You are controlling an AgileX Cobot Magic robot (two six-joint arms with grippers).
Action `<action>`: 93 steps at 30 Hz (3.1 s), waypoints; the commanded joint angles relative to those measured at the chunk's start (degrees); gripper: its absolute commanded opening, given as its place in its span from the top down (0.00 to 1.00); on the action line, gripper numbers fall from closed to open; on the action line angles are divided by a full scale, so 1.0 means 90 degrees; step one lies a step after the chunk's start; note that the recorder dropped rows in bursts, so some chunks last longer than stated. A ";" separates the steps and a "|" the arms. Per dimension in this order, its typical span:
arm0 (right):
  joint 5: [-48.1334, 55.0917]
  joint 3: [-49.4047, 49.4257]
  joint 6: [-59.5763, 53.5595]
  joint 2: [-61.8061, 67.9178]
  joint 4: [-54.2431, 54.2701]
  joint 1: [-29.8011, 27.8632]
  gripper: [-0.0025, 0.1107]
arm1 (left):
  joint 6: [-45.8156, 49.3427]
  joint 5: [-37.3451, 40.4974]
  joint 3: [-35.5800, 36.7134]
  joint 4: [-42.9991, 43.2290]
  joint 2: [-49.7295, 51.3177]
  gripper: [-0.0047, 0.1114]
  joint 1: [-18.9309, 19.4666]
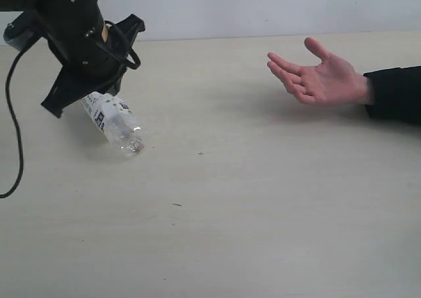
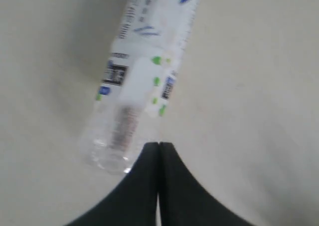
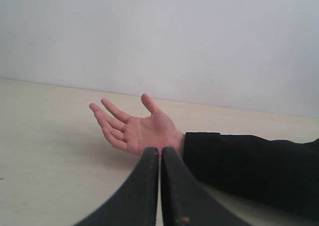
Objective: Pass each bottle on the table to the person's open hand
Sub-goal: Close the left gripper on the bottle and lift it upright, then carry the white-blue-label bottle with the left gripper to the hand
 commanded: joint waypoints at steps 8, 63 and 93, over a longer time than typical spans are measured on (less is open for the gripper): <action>-0.0020 0.0015 -0.0011 -0.0029 0.0024 -0.0020 0.95 | 0.0057 -0.0189 -0.0030 0.0392 0.0208 0.40 -0.0102; -0.0020 0.0015 -0.0011 -0.0029 0.0024 -0.0020 0.95 | 0.0243 -0.1415 -0.0042 -0.0458 0.1729 0.65 0.0901; -0.0018 0.0015 -0.0022 -0.0029 0.0024 -0.0020 0.95 | 0.2247 -0.3978 -0.0435 -0.0577 0.0724 0.96 -0.2172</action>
